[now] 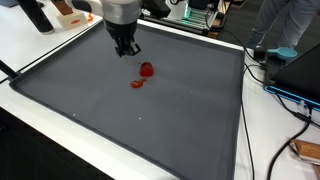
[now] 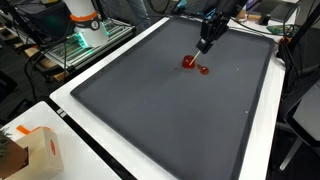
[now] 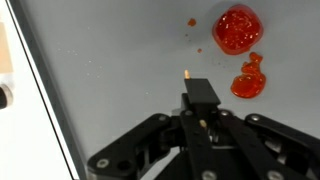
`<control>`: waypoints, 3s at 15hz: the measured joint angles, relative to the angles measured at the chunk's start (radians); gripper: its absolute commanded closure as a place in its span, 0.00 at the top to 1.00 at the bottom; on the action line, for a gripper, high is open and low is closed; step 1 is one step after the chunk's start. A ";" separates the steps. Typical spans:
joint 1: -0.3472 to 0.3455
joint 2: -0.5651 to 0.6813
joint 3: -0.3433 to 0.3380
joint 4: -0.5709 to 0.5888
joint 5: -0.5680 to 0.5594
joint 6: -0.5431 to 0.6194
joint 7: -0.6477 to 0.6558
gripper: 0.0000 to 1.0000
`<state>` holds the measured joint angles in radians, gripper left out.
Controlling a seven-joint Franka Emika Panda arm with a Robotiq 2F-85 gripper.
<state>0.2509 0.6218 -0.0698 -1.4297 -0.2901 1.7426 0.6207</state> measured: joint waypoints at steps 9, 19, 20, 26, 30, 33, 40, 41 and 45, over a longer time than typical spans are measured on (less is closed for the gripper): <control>0.057 0.119 -0.017 0.121 -0.114 -0.227 0.166 0.03; 0.086 0.240 -0.018 0.246 -0.126 -0.262 0.186 0.03; 0.089 0.249 -0.019 0.256 -0.130 -0.263 0.186 0.03; 0.111 0.304 -0.034 0.312 -0.167 -0.297 0.186 0.03; 0.118 0.339 -0.045 0.352 -0.175 -0.319 0.186 0.03; 0.118 0.359 -0.047 0.379 -0.175 -0.330 0.178 0.03; 0.114 0.370 -0.048 0.421 -0.175 -0.330 0.101 0.03; 0.112 0.370 -0.048 0.426 -0.175 -0.330 0.089 0.03; 0.103 0.364 -0.046 0.440 -0.173 -0.327 0.024 0.03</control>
<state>0.3540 0.9858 -0.1163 -0.9901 -0.4629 1.4154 0.6450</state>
